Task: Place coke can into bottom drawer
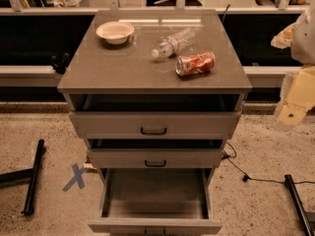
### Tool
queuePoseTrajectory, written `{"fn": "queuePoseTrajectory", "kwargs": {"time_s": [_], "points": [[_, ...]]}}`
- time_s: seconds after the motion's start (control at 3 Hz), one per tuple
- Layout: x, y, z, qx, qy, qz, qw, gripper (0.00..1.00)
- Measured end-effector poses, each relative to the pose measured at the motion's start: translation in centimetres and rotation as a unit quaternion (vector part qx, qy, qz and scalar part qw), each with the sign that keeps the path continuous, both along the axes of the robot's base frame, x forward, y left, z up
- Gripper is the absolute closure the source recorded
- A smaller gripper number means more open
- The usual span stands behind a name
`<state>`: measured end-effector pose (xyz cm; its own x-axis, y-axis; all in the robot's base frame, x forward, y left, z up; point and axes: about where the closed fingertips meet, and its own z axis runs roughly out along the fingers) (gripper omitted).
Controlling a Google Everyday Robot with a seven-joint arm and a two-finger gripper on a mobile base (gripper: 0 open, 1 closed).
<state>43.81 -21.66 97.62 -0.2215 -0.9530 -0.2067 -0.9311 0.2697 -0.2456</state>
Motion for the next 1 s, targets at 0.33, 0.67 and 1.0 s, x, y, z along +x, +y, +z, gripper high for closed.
{"fn": "queuePoseTrajectory", "kwargs": {"time_s": [0.33,0.67,1.0], "points": [[0.0,0.0,0.0,0.0,0.0,0.0,1.0,0.0],[2.1,0.2,-0.5,0.016,-0.015,0.011,0.9997,0.0],[6.9,1.3,-1.1,0.05,-0.036,0.052,0.9967,0.0]]}}
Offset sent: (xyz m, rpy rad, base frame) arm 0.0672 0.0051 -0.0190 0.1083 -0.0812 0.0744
